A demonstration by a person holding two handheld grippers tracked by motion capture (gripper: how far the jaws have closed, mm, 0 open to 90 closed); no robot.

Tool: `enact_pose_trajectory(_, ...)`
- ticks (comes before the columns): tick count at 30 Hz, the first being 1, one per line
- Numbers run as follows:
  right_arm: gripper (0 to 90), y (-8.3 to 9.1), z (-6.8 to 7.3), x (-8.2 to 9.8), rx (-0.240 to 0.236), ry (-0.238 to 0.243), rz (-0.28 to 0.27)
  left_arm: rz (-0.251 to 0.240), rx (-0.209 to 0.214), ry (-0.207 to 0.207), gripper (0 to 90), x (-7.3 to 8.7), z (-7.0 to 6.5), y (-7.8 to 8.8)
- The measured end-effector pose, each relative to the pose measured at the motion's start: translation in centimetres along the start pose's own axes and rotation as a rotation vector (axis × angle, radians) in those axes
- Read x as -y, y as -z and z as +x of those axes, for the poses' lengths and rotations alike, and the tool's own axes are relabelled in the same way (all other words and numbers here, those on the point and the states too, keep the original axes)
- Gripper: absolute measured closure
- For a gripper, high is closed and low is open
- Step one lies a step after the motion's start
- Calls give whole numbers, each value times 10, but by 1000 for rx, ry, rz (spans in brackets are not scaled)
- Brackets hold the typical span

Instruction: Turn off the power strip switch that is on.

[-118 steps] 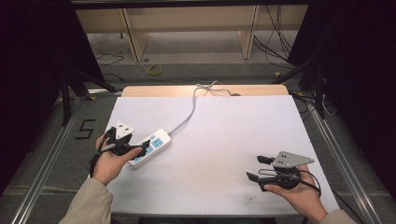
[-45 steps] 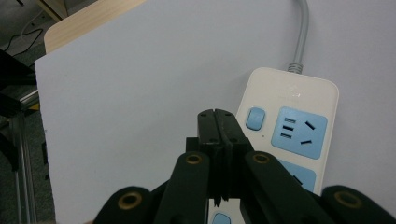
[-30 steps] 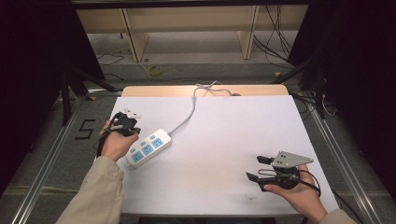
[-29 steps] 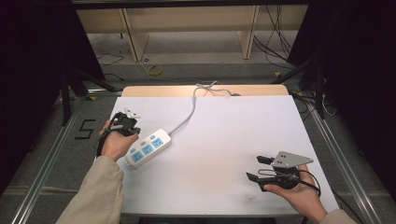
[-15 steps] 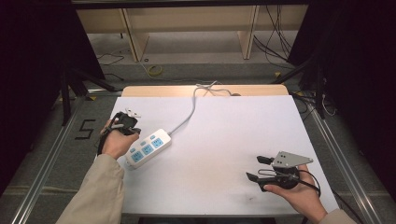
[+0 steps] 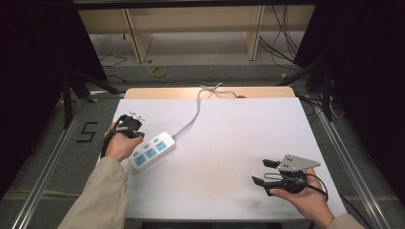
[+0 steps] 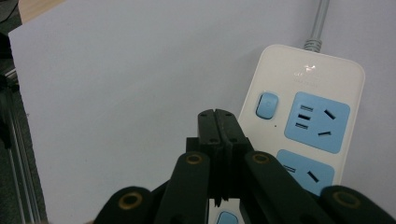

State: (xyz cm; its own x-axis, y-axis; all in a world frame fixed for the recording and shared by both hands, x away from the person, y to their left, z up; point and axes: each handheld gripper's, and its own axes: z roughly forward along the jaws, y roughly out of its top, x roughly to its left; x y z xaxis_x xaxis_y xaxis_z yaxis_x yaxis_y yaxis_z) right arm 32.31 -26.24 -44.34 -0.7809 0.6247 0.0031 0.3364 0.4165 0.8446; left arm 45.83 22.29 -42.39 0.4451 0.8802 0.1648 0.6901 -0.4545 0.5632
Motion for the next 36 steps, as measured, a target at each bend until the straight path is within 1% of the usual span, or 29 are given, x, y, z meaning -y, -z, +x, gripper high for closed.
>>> enact_pose_trajectory(12,286,0,0,0,0,0,0,24,13,-7,900,0,-1,-5)
enact_pose_trajectory(18,285,0,0,0,1,1,0,49,25,-26,900,-1,-4,-8)
enact_pose_trajectory(33,285,0,0,0,0,2,0,102,48,-36,900,0,-8,-13)
enact_pose_trajectory(36,285,0,0,0,1,0,2,106,51,-35,900,0,-9,-14)
